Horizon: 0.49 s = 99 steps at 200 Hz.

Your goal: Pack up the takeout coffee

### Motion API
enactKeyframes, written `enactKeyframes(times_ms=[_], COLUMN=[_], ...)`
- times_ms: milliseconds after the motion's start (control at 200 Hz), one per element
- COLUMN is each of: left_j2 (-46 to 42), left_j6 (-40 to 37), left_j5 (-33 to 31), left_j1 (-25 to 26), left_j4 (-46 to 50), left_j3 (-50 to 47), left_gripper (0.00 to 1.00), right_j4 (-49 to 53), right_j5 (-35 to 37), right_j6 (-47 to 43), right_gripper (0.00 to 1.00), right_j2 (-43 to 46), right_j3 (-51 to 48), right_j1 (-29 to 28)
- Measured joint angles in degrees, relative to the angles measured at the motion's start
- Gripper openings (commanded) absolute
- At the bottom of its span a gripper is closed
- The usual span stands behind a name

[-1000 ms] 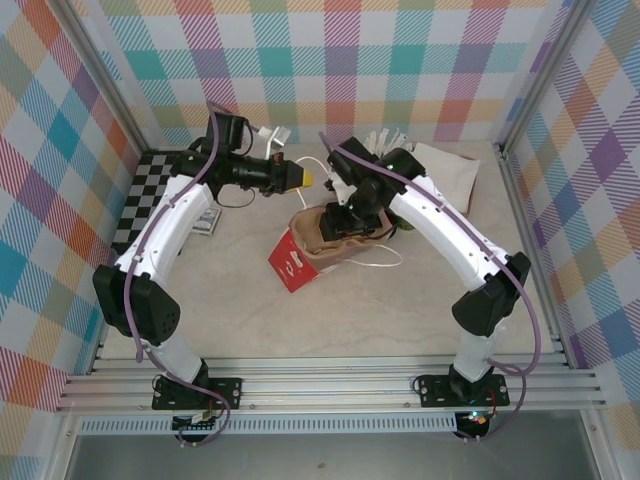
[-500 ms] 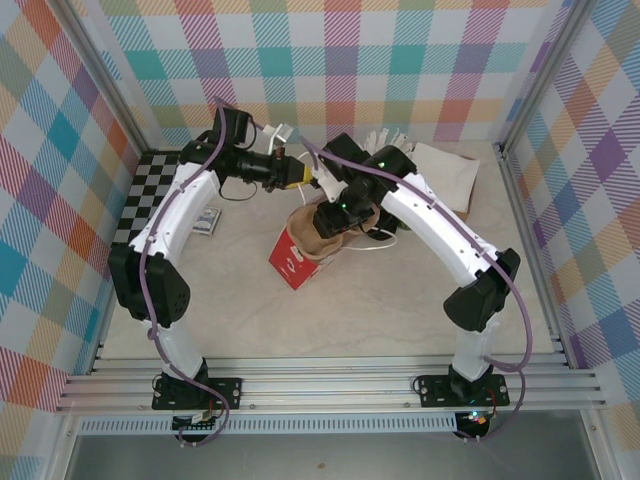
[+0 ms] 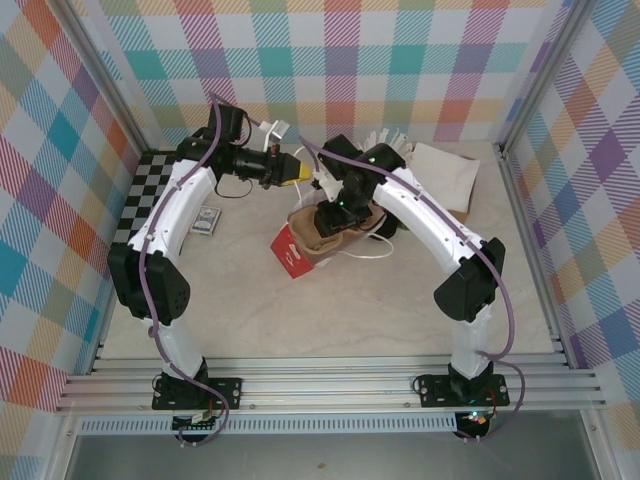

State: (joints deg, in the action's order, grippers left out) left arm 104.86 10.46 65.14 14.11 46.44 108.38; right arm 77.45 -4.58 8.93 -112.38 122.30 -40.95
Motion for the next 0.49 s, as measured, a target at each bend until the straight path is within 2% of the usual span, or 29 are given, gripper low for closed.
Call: enactKeyframes(times_ms=[65, 270, 495], left_j2=[-0.1, -1.1, -1.4], left_j6=[0.2, 2.7, 5.0], left_j5=[0.4, 2.1, 4.5], left_j1=[0.0, 0.0, 1.2], left_j4=[0.0, -1.3, -2.4], left_j3=[0.0, 0.0, 0.0], left_gripper=[0.10, 0.00, 0.00], right_j4=[1.8, 9.7, 13.7], right_j5=[0.1, -0.7, -3.7], right_j6=[0.8, 5.2, 9.4], right_gripper=[0.43, 0.43, 0.44], right_j2=[-0.8, -2.2, -0.9], right_j3=[2.1, 7.1, 6.0], right_j1=[-0.2, -2.0, -4.5])
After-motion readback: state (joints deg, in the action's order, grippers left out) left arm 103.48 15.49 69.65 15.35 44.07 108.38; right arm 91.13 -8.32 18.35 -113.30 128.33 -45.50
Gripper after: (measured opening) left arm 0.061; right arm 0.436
